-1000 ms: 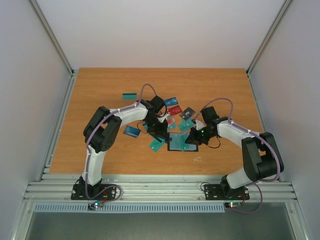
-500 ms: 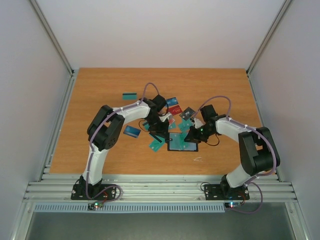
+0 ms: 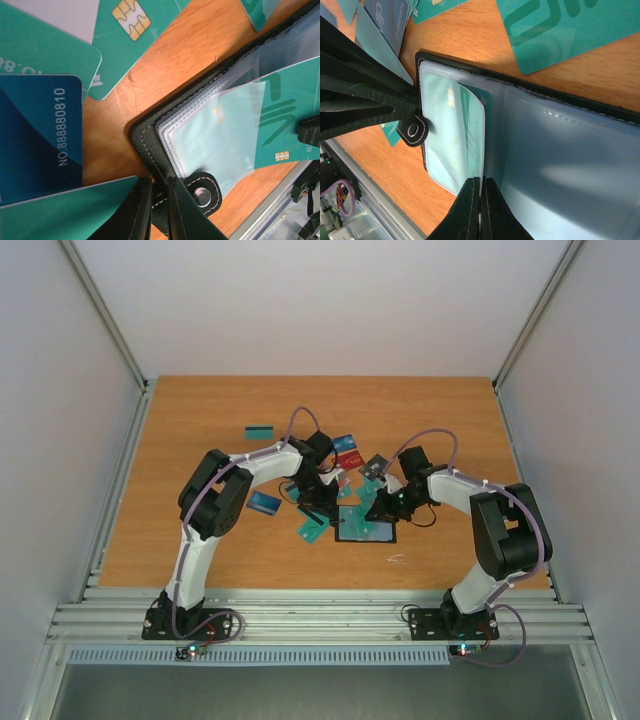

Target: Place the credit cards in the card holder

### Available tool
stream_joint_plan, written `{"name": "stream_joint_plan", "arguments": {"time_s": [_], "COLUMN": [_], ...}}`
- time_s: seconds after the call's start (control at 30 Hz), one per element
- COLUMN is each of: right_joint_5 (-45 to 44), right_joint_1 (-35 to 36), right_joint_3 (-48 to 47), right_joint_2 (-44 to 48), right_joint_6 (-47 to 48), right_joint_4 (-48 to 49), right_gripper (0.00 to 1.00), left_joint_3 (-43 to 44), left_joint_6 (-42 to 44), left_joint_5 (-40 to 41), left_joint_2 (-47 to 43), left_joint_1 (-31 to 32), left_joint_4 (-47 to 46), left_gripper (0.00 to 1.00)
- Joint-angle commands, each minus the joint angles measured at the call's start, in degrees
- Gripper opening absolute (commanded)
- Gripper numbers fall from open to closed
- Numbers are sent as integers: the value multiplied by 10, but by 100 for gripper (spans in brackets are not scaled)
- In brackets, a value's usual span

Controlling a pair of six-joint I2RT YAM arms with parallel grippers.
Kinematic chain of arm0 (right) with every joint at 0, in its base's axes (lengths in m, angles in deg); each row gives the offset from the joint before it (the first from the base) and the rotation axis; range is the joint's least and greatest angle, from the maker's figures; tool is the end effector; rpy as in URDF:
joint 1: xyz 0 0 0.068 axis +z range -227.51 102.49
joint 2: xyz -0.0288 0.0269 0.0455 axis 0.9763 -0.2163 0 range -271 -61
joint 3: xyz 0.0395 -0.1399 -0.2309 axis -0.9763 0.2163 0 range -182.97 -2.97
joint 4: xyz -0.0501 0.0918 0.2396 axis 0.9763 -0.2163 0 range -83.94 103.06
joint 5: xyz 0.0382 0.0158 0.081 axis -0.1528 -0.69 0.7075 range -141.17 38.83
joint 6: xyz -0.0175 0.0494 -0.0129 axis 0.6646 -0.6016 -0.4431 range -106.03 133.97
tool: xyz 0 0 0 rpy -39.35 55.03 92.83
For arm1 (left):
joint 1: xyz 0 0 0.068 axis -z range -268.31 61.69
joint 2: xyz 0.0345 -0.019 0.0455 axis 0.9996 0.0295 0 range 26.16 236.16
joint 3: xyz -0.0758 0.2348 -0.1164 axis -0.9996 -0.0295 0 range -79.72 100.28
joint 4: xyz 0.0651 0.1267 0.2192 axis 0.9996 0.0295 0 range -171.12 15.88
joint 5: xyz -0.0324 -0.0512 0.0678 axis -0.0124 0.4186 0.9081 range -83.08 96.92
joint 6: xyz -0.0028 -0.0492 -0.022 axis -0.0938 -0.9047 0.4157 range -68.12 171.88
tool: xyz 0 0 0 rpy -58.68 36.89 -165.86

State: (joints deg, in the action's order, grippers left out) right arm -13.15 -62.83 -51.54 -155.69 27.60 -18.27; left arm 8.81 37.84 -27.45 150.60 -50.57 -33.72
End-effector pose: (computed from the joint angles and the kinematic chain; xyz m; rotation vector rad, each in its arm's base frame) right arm 0.2623 0.0914 0.1420 -0.7811 2.6675 0.9596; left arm 0.3158 -0.2698 0.1334 -0.6367 -2.7833 0.8672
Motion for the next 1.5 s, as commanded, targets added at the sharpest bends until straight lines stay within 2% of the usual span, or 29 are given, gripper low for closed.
{"name": "stream_joint_plan", "arguments": {"time_s": [0.0, 0.73, 1.47], "right_joint_5": [-25, 10, 15], "right_joint_1": [0, 3, 46], "right_joint_3": [5, 83, 111], "right_joint_2": [-14, 16, 0], "right_joint_6": [2, -154, -208], "right_joint_4": [1, 109, 181], "right_gripper": [1, 1, 1], "left_joint_3": [12, -10, -29], "left_joint_6": [14, -9, -21], "left_joint_5": [-7, -17, -14], "left_joint_2": [17, 11, 4], "left_joint_1": [3, 7, 16], "left_joint_4": [10, -17, -35], "left_gripper": [11, 11, 11]}}
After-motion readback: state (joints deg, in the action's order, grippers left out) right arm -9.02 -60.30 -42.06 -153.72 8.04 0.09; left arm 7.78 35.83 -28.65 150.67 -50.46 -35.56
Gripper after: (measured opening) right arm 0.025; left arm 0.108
